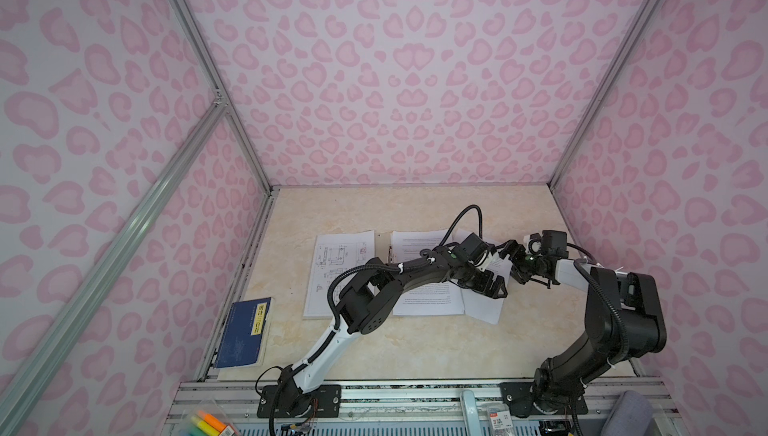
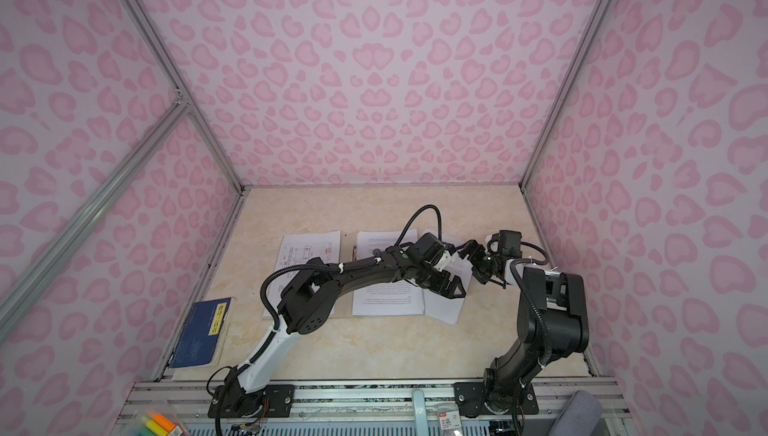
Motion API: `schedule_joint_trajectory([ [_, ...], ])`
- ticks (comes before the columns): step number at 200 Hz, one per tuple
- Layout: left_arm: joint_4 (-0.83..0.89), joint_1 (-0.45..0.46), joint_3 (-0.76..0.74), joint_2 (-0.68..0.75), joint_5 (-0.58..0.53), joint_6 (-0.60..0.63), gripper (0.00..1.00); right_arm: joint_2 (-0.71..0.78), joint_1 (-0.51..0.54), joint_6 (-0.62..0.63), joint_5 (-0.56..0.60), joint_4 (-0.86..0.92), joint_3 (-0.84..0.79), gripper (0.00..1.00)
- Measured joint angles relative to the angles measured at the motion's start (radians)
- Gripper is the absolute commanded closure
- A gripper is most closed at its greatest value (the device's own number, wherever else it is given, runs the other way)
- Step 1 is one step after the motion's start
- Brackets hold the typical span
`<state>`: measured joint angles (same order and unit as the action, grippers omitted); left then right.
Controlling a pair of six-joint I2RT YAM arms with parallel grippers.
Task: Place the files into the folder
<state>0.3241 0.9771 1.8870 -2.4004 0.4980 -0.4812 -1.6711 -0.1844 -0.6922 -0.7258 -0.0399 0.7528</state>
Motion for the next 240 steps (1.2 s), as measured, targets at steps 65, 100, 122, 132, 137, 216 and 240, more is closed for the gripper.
schedule_joint_trajectory([
  [65,-0.015,0.000,-0.011,0.009,0.000,-0.003,0.03,0.092,0.016,-0.066,0.023,-0.112,-0.180,0.75],
  [100,0.039,-0.002,0.003,0.030,0.004,0.000,0.03,0.182,0.016,-0.075,0.090,-0.089,-0.203,1.00],
  [122,0.053,-0.003,0.080,0.030,0.020,0.013,0.03,0.229,0.014,-0.053,0.136,-0.025,-0.163,1.00],
  [132,0.056,-0.004,0.126,0.030,0.025,0.023,0.03,0.255,0.012,-0.043,0.156,0.006,-0.143,1.00],
  [137,0.056,-0.004,0.147,0.032,0.027,0.029,0.03,0.268,0.011,-0.036,0.163,0.022,-0.137,1.00],
  [216,0.042,-0.003,0.056,0.220,-0.145,0.156,0.03,0.443,0.004,0.085,0.332,0.327,0.065,1.00],
  [240,0.001,-0.003,-0.114,0.356,-0.248,0.213,0.02,0.486,0.103,0.130,0.414,0.415,0.195,1.00],
])
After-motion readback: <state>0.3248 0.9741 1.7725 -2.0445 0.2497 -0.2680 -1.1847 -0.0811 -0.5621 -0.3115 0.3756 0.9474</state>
